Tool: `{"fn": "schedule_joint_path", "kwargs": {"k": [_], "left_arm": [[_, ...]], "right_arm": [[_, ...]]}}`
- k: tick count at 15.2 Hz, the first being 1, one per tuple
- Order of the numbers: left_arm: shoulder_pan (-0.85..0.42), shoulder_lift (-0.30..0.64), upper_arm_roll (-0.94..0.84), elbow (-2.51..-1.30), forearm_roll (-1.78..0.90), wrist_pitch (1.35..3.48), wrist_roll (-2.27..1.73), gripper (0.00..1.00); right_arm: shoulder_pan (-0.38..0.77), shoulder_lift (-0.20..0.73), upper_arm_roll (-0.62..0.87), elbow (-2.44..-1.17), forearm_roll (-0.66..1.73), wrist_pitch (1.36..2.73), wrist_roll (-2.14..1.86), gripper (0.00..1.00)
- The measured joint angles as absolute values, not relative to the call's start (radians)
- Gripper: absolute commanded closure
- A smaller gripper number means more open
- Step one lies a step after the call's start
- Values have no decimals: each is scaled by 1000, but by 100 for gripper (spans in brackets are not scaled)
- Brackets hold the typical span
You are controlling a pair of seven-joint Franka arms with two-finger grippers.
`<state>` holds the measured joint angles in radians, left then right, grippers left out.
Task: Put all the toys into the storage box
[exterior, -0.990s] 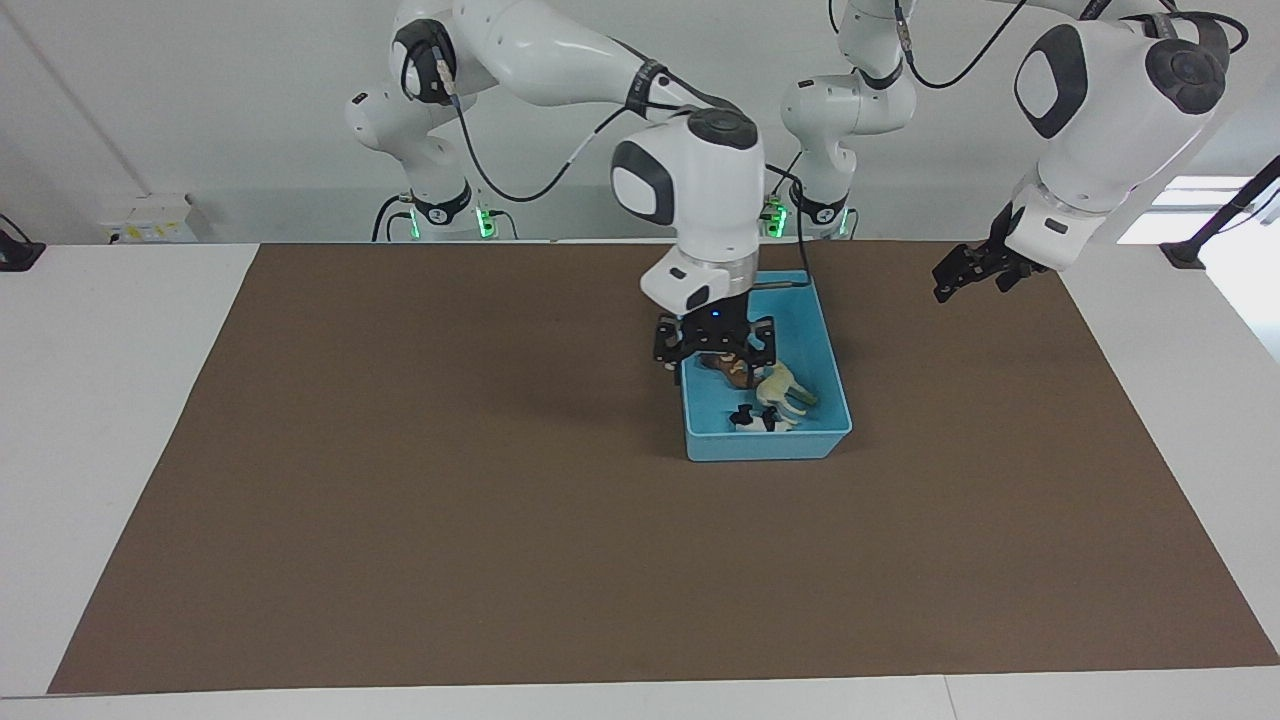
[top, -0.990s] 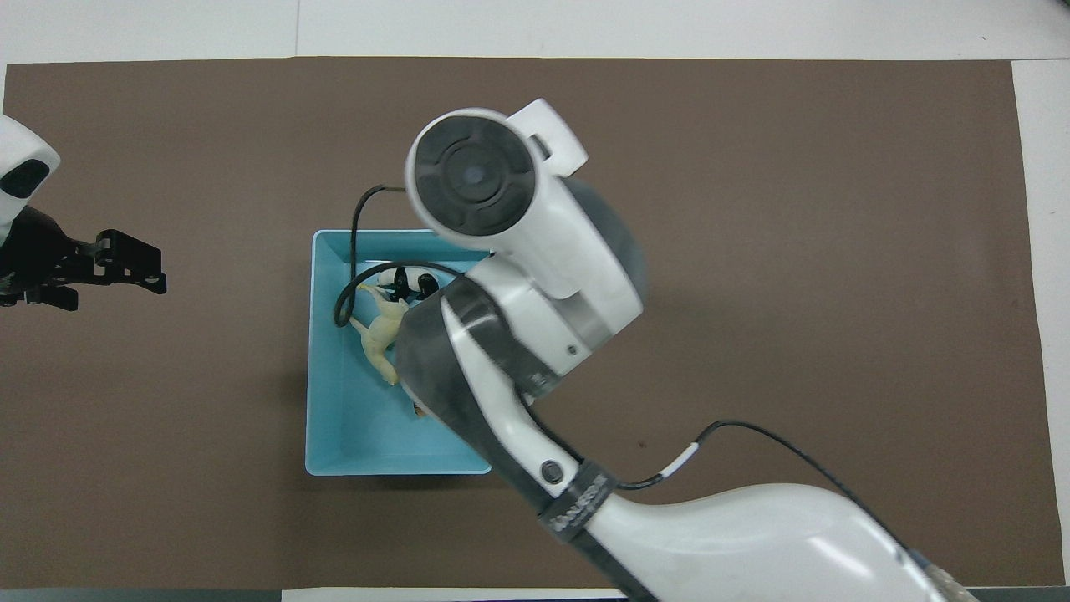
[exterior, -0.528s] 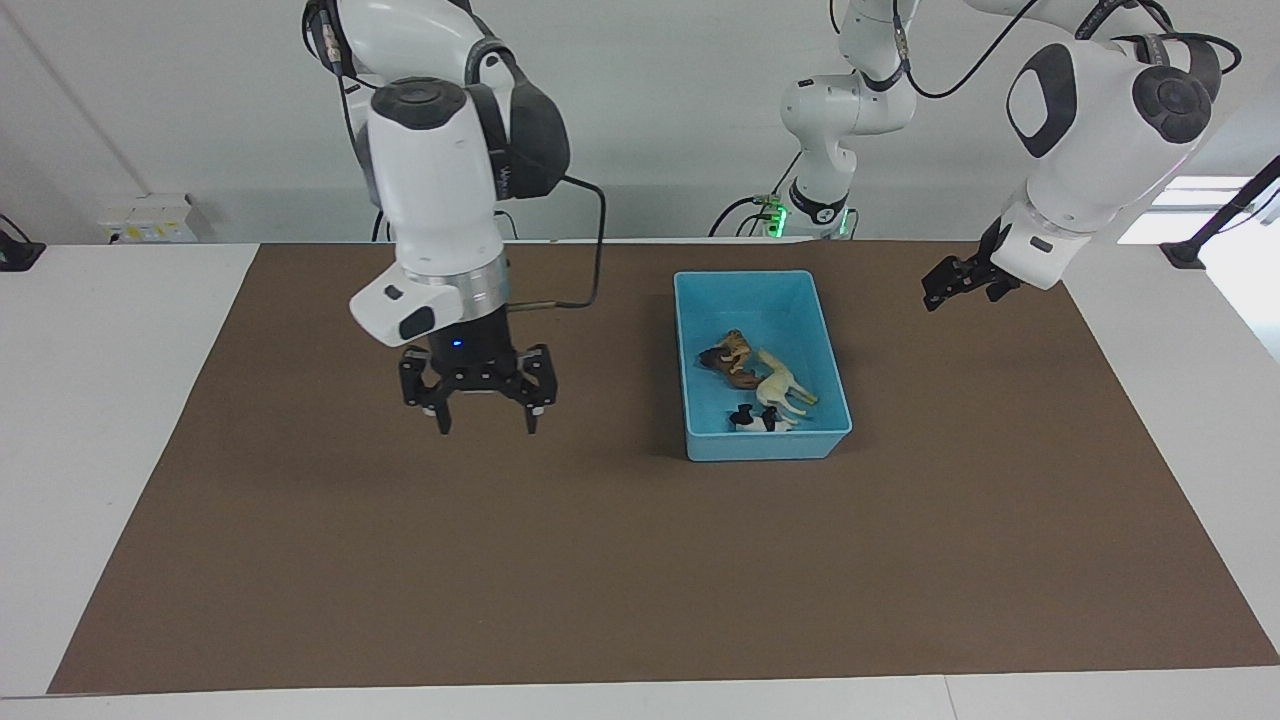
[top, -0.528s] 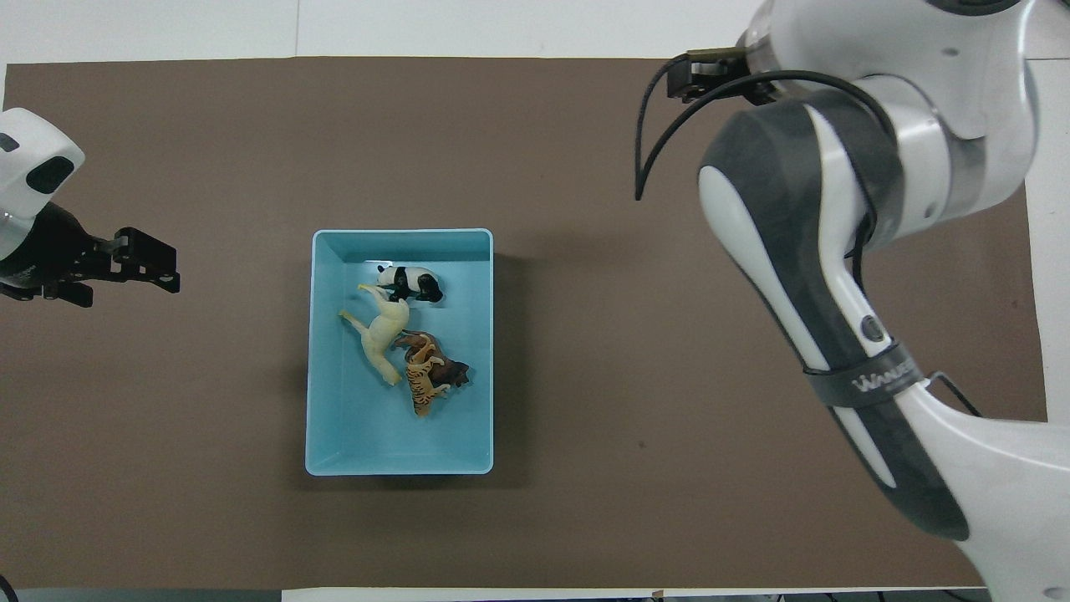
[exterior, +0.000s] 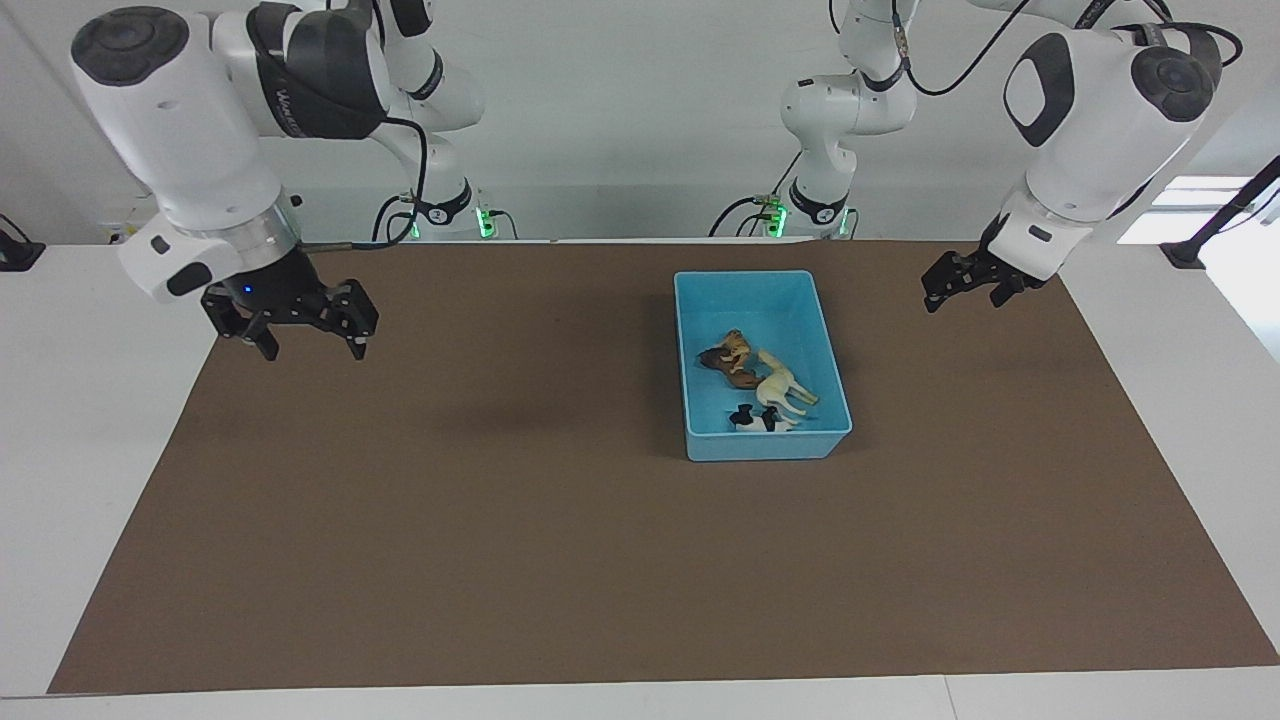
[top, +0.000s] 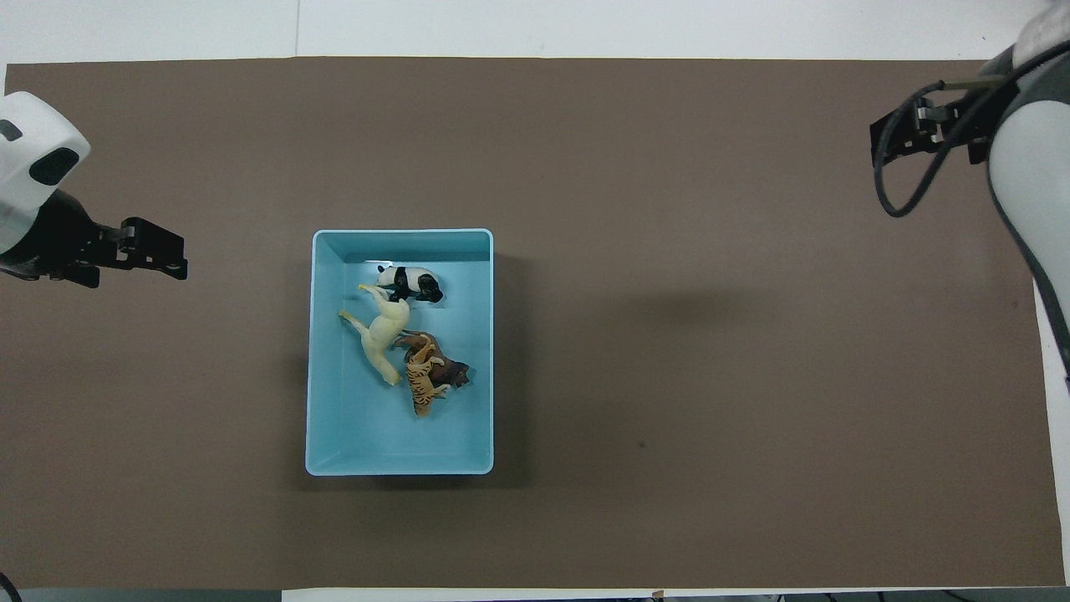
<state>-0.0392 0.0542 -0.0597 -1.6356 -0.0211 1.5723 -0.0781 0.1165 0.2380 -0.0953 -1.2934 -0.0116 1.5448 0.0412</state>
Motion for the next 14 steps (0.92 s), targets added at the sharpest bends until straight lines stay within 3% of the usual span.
{"fn": "schedule_joint_path", "kwargs": {"k": [3,5,8,14], "left_arm": [[-48,54,-76,-1636,-21,1572,-78,0],[-48,54,-71,-1636,-21,1572,-78,0],[-48,52,-62,-1634,-21,1573,-78,0],[-48,47,-61,-1631,-21,1574,-78,0]], "right_arm": [[82,91,-92,-1496,-13,1600,38,0],[23,46,-52,-1545,-15,1625,-5,0],[-90,35,23,-1534,-15,1630,-64,0],[-112,34,35,-1570,-15,1591,-69,0]]}}
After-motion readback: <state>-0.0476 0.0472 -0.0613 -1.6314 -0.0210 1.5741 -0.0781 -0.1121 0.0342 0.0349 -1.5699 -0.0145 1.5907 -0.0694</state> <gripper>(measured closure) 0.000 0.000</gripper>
